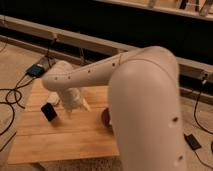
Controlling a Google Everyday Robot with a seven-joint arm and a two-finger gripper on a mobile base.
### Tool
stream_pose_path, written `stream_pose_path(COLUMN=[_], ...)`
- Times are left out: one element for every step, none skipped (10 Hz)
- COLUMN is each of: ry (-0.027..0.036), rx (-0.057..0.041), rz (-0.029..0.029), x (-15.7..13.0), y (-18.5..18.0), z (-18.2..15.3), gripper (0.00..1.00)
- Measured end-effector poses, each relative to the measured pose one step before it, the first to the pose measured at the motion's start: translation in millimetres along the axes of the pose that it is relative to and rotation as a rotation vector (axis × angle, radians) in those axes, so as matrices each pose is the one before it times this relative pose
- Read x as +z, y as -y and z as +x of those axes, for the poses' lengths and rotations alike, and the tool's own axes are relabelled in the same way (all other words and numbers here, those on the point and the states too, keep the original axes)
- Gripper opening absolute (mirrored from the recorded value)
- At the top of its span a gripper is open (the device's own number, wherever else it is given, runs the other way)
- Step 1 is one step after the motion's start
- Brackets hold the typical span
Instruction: Knock the eraser over
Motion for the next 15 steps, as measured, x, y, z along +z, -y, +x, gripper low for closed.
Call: stream_pose_path(ry=[-0.00759,-0.00460,-0.00456,0.00050,0.00523,0.00186,0.00416,0.00727,0.00861,0.01487,0.01332,0.02707,0.02916,0.01810,0.01600], rx=[-0.03043,-0.03183,-0.02581,-0.01742,-0.01565,-0.00710,-0.00824,-0.00741,-0.00633,-0.00920,-0.00787,-0.01740,-0.01473,-0.00939,-0.01523], rz=[0.00672,0.00183,-0.00194,-0.00191,-0.00675,-0.00620,-0.00825,-0.01667,-0.01559,-0.02106,-0.01761,-0.03152,-0.02886,-0.02058,-0.02657], x=[6.03,6.10,5.84,4.02,3.50,2.31,2.23,0.34,-0.71,-2.40,-1.81,-4.87,-5.25,-3.05,-4.92], y=[-15.48,-17.88,-14.88,-9.65,-11.12,-5.77,-5.79,-6.21,-4.30,-5.81,-4.71,-8.66,-7.42,-5.05,-4.96], z=[-5.56,-9.62,-9.20,-8.83,-15.12,-9.47,-11.41,-12.42,-9.68,-11.72,-8.63,-16.36,-14.43,-8.69,-9.93], gripper=[0.65,0.65,0.65,0.65,0.65,0.65,0.65,0.65,0.65,0.65,0.65,0.65,0.65,0.65,0.65])
